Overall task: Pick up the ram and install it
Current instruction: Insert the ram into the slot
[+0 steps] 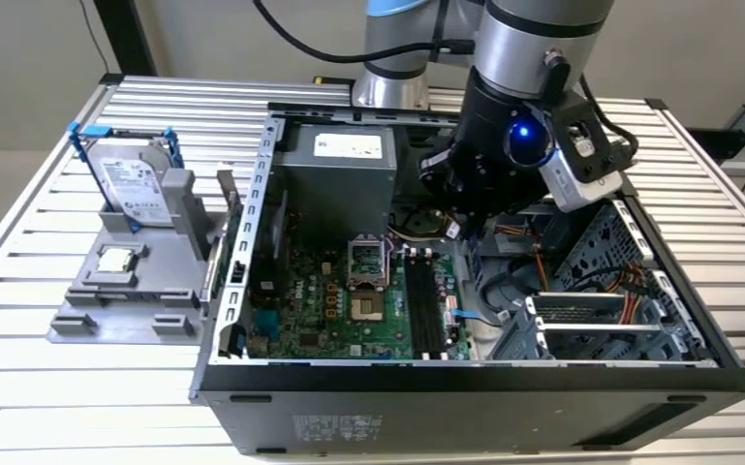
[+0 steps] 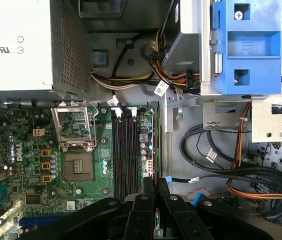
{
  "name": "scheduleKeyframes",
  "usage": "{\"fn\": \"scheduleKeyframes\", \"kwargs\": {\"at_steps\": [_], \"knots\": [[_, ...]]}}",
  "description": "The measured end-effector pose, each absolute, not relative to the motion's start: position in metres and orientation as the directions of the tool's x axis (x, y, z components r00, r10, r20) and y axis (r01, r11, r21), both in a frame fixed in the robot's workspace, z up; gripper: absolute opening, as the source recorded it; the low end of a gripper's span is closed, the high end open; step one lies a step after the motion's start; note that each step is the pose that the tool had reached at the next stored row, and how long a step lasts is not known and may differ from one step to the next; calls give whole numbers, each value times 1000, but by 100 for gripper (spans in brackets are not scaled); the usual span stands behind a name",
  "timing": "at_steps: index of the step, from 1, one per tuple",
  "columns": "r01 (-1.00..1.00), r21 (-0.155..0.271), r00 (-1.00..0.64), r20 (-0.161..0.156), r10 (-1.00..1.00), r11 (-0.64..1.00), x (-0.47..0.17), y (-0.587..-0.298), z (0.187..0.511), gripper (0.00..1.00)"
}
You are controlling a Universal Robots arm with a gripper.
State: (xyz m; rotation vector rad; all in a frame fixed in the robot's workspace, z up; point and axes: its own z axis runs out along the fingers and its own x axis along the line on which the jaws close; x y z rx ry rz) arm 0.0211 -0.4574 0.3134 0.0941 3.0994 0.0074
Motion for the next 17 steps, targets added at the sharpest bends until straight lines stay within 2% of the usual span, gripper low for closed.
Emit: {"fn": "scheduleKeyframes", "kwargs": {"at_steps": [2, 17], "knots": [[99, 6, -994, -41, 99, 995, 20, -457, 302, 0], [63, 6, -997, -41, 63, 998, 19, -459, 277, 0]]}}
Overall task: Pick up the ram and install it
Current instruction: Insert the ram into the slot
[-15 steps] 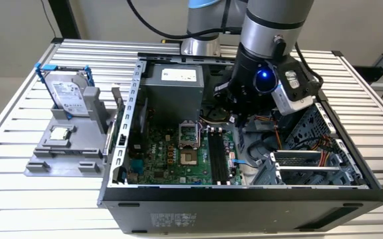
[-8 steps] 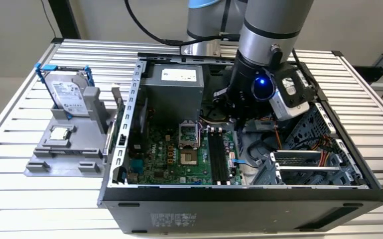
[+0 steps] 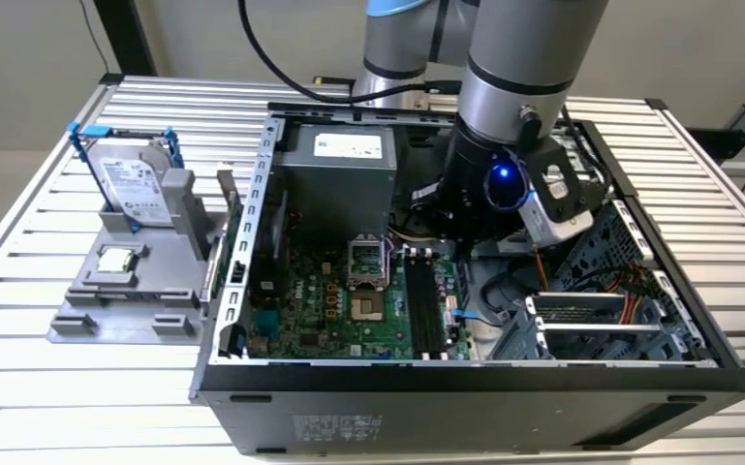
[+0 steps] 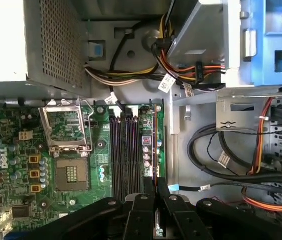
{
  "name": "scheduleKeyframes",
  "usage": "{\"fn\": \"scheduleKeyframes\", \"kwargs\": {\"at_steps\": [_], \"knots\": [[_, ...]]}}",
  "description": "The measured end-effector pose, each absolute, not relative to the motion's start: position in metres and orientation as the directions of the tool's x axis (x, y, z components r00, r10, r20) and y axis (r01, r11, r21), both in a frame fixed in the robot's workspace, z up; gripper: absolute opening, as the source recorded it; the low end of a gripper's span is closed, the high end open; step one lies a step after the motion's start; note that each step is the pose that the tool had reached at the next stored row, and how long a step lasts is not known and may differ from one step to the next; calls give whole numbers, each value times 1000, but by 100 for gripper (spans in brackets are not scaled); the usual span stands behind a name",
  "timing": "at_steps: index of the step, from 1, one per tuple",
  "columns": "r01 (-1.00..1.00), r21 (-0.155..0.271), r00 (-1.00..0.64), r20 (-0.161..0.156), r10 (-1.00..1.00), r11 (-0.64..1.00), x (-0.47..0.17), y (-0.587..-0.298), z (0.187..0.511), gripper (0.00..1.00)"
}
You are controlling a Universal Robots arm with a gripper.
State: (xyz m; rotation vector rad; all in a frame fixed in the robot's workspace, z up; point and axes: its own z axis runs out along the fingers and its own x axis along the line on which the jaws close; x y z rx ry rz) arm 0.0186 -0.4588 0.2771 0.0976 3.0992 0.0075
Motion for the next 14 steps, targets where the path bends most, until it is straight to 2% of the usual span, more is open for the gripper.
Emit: {"fn": "scheduleKeyframes", "kwargs": {"at_steps": [14], "knots": [[61, 5, -997, -41, 61, 998, 17, -461, 253, 0]]}}
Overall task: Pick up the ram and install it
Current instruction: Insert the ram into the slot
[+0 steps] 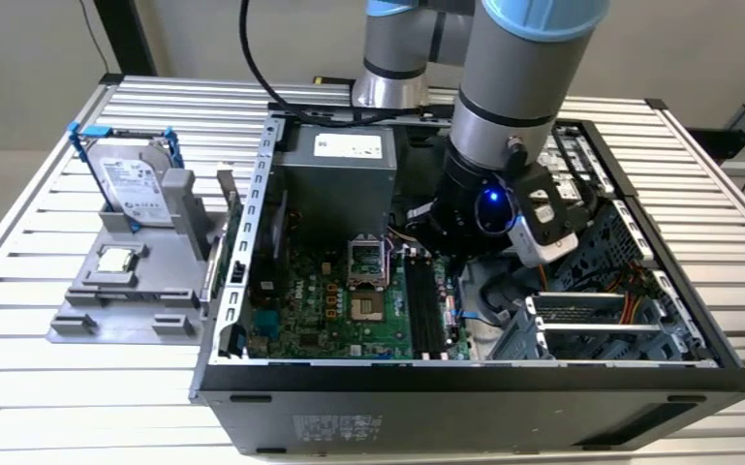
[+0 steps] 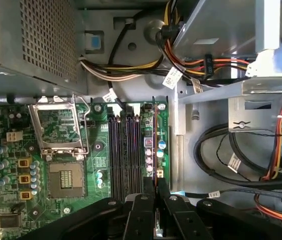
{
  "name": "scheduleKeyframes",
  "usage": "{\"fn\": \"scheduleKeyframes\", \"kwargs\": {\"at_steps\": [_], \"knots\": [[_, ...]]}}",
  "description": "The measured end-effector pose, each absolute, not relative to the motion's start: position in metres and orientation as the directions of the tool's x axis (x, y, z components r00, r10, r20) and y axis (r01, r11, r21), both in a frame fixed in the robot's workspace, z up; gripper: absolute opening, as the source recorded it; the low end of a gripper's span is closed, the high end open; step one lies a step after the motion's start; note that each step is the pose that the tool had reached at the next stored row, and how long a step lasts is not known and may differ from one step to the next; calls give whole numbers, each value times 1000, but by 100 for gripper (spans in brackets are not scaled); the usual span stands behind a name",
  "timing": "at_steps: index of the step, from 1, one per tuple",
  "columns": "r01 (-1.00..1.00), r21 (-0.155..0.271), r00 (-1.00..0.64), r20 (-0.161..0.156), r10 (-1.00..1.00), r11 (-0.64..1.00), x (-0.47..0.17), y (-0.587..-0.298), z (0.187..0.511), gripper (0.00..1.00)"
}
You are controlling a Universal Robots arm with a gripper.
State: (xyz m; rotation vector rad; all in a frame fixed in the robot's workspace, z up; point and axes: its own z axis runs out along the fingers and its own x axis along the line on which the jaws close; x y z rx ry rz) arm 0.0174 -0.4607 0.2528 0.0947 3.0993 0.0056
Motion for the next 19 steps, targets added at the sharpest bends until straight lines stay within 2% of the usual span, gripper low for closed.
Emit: {"fn": "scheduleKeyframes", "kwargs": {"at_steps": [19], "knots": [[46, 5, -998, -41, 47, 999, 12, -469, 232, 0]]}}
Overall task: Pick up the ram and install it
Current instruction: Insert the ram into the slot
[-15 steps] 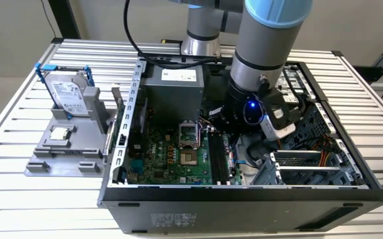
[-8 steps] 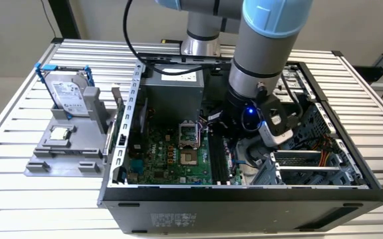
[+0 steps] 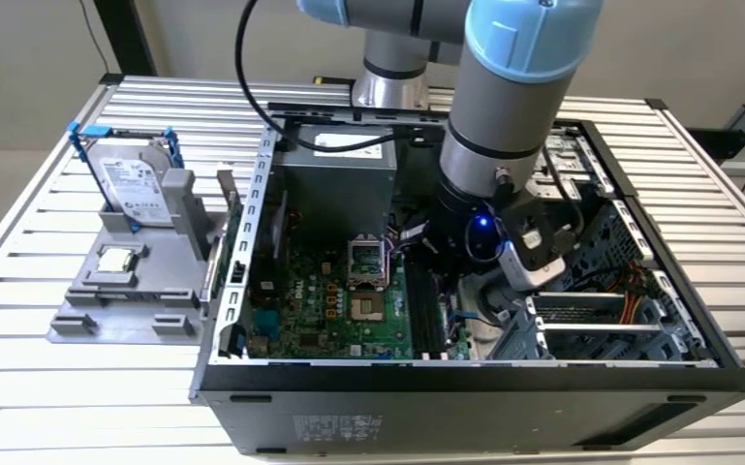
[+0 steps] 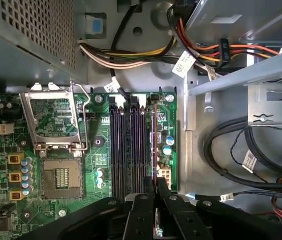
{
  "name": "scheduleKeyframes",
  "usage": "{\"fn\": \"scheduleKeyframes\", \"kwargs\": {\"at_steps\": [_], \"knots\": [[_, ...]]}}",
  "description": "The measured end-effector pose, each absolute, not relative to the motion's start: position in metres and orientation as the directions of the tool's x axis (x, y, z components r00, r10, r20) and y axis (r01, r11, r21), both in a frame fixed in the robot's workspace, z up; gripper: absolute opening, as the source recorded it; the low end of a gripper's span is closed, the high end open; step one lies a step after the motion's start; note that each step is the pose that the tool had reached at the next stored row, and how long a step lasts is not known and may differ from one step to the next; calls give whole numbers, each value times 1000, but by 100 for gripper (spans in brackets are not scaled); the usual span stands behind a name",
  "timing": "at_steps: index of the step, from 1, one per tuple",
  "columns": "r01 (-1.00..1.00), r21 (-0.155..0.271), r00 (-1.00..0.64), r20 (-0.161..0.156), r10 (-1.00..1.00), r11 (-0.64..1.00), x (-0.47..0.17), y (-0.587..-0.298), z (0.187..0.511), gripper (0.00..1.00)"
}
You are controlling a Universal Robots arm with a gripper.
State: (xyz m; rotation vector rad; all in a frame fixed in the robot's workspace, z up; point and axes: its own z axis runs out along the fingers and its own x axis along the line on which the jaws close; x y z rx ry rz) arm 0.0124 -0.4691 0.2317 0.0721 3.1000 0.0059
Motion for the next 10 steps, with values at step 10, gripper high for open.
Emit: {"fn": "scheduleKeyframes", "kwargs": {"at_steps": [10], "knots": [[35, 5, -999, -41, 35, 999, 11, -471, 222, 0]]}}
